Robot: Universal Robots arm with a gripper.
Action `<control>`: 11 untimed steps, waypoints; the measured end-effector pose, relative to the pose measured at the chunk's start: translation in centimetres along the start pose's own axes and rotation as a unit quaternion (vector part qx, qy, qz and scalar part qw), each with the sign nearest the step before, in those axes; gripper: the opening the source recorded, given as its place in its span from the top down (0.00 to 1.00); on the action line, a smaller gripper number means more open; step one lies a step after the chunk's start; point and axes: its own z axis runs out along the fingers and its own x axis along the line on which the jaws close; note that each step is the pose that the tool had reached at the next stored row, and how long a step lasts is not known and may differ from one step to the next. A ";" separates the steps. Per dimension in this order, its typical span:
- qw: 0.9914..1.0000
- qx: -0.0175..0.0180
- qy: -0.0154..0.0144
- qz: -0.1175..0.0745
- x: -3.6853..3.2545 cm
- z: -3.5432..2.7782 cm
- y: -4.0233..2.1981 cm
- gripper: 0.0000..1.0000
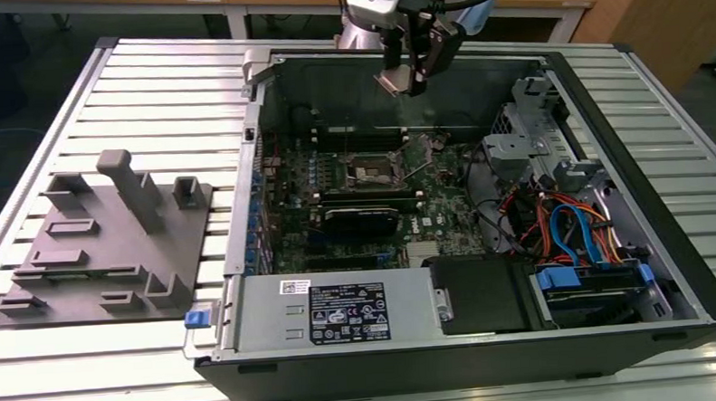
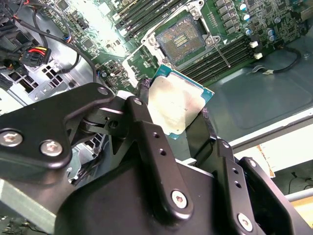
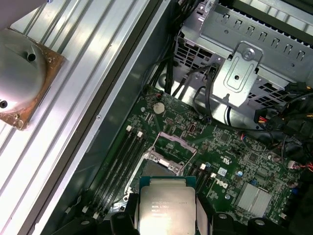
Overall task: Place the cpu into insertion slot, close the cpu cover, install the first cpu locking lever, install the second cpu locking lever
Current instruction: 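Place the cpu into insertion slot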
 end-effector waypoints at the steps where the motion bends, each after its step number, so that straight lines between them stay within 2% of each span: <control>1: 1.000 0.000 0.000 0.004 0.00 0.00 0.00 0.46; 5: 1.000 0.000 -0.002 0.029 0.02 0.03 -0.02 0.46; 11: 0.999 -0.001 -0.003 0.037 0.07 0.12 -0.05 0.46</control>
